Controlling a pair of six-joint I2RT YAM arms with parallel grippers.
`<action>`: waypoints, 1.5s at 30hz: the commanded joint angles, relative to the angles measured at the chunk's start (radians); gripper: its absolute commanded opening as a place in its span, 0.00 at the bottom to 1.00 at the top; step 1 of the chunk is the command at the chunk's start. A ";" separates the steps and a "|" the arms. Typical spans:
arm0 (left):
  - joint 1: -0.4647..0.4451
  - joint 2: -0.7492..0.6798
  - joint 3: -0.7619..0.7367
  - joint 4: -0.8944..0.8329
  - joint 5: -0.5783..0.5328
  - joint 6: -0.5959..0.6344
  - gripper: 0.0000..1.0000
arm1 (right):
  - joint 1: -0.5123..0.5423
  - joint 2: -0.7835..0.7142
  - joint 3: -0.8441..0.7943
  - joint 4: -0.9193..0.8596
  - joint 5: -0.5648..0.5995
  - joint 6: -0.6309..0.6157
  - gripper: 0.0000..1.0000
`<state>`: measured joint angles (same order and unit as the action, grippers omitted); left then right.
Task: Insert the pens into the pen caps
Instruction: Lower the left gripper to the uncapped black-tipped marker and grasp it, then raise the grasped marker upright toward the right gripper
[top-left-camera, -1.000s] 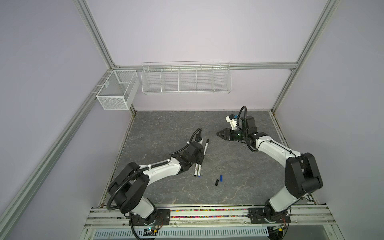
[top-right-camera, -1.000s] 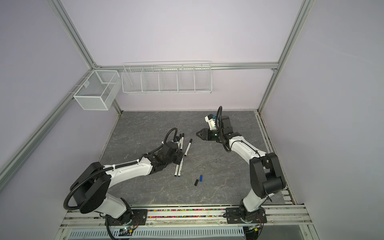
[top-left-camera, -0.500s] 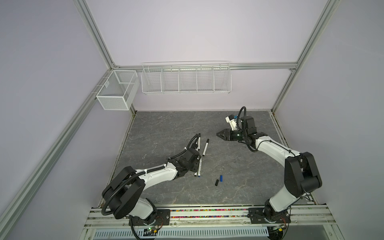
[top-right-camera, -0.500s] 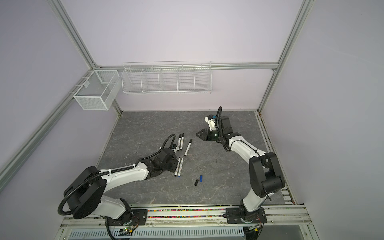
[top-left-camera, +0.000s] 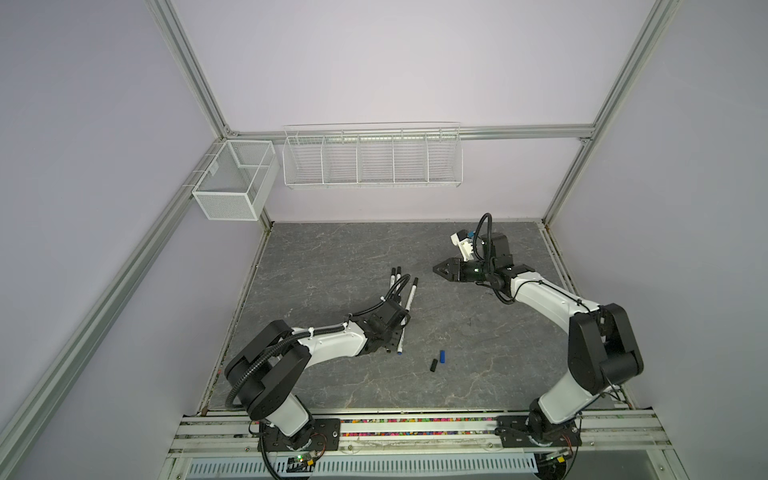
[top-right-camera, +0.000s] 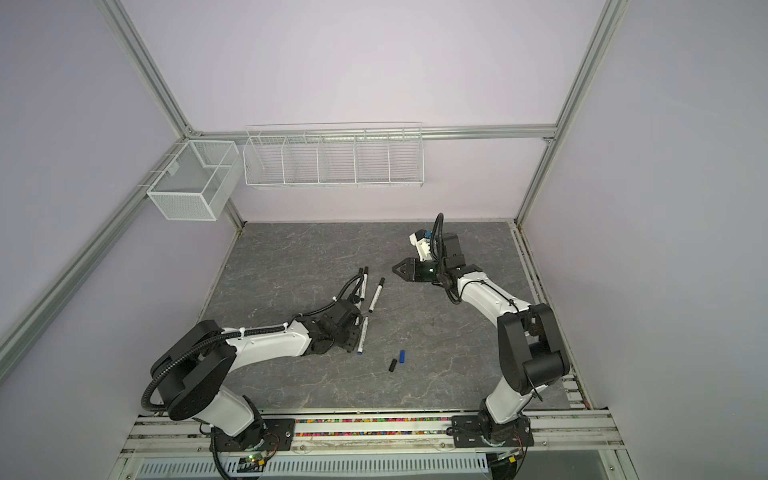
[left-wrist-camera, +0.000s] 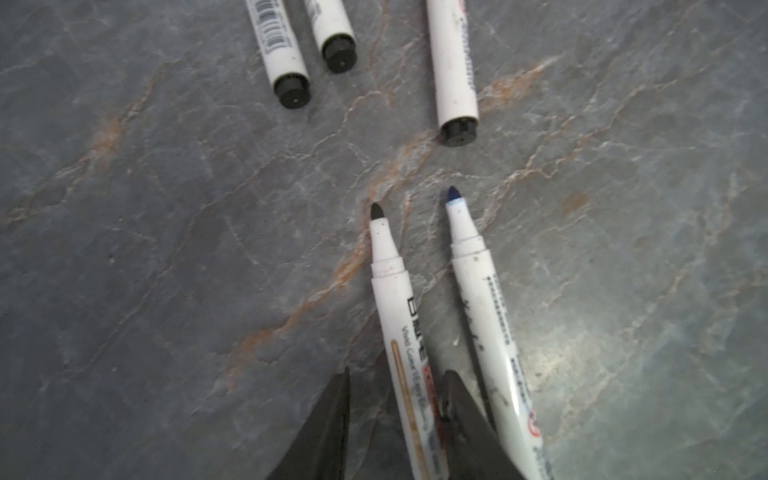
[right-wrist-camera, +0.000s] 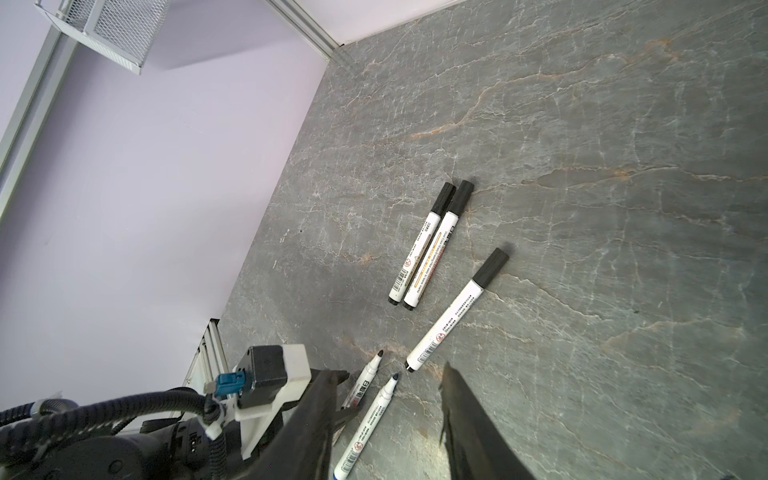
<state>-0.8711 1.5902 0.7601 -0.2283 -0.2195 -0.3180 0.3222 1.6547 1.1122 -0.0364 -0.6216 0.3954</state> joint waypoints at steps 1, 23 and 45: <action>-0.008 0.010 0.022 -0.081 -0.054 -0.052 0.34 | -0.004 0.002 -0.011 -0.010 -0.006 -0.020 0.45; -0.004 -0.074 0.105 0.114 -0.078 0.057 0.00 | 0.001 -0.010 -0.014 -0.019 -0.006 -0.024 0.46; 0.027 0.035 0.167 0.501 0.195 0.053 0.00 | 0.077 0.051 0.062 -0.117 -0.024 -0.102 0.45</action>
<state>-0.8471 1.6276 0.9211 0.2352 -0.0494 -0.2600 0.3973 1.6978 1.1637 -0.1234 -0.6628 0.3279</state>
